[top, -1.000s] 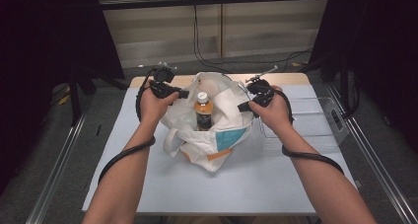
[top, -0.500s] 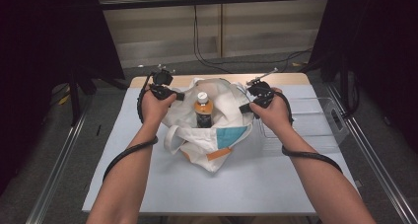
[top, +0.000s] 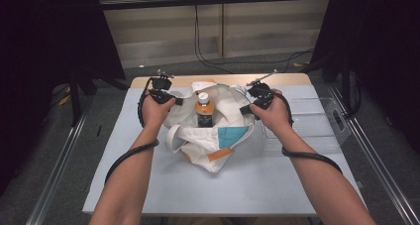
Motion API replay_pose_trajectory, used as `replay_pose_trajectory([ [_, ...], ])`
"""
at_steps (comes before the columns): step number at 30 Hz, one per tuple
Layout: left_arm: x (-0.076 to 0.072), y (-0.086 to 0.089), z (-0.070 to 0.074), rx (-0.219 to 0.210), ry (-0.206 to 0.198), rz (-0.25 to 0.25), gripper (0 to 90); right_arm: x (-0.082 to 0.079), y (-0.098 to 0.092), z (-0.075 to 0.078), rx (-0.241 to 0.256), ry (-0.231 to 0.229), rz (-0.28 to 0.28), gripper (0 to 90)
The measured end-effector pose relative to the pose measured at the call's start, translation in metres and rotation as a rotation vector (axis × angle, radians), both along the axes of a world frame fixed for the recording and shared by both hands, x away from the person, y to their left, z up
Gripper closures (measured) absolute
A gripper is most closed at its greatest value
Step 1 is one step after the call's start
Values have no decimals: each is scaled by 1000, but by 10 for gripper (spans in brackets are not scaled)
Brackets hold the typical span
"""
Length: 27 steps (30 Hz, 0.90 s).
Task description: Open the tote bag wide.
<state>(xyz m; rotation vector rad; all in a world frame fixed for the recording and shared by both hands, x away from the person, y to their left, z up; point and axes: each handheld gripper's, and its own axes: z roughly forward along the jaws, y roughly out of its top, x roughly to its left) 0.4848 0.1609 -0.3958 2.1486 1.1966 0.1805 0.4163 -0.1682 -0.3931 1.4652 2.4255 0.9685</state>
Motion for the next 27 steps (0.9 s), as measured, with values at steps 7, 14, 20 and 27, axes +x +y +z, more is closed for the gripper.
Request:
replay_pose_trajectory([
  [7,1,1,-6,8,9,-3,843,0,1,-4,-11,-4,6,863],
  [14,2,1,-10,16,13,0,845,1,2,-8,-17,3,2,864],
  [20,3,2,-13,25,20,0,846,2,4,-11,-27,8,6,867],
  [27,4,1,-19,36,31,6,847,3,6,-13,-37,5,13,866],
])
